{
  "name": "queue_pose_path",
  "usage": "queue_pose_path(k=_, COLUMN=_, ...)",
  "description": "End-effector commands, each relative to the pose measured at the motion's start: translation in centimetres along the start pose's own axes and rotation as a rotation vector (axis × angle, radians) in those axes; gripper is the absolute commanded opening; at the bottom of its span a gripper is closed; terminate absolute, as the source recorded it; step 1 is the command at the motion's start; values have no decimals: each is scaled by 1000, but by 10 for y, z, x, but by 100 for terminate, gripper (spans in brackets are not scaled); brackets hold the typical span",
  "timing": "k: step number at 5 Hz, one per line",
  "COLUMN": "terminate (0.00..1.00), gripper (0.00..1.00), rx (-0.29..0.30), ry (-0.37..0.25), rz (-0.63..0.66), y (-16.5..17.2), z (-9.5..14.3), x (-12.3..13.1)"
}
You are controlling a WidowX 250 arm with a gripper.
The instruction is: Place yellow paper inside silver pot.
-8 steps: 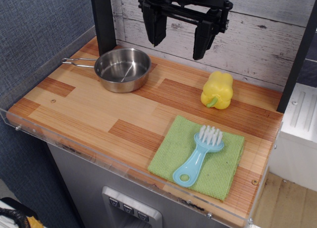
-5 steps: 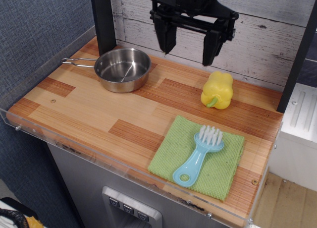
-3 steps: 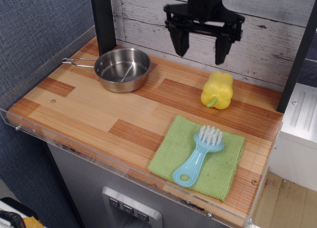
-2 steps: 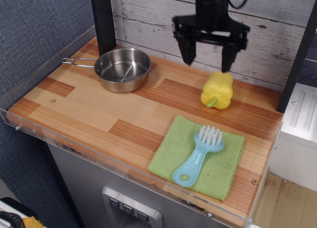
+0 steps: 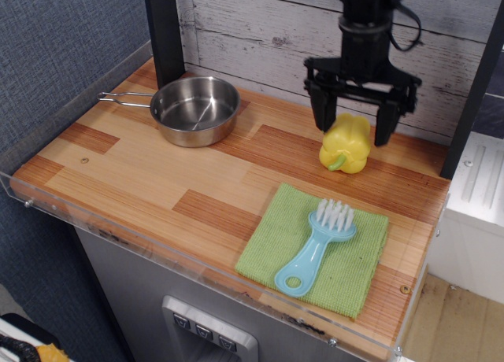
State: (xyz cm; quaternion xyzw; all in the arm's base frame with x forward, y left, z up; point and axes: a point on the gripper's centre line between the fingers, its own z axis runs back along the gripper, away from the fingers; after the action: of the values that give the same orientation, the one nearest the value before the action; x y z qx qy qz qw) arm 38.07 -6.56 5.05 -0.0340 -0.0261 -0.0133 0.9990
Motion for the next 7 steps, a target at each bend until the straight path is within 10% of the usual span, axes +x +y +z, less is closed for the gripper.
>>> queue_pose_path(k=1, terminate=0, gripper=100, rx=15, ry=17, rz=-19, y=-4, z=-8, x=10)
queue_pose_path(k=2, terminate=0, gripper=100, rx=21, ry=32, rz=-6, y=0, z=-15, x=10)
queue_pose_path(k=3, terminate=0, gripper=0, rx=21, ry=29, rz=-21, y=-1, z=-13, x=13)
queue_pose_path(k=7, terminate=0, gripper=0, rx=98, ry=-161, rz=-34, y=57, z=97, x=-18)
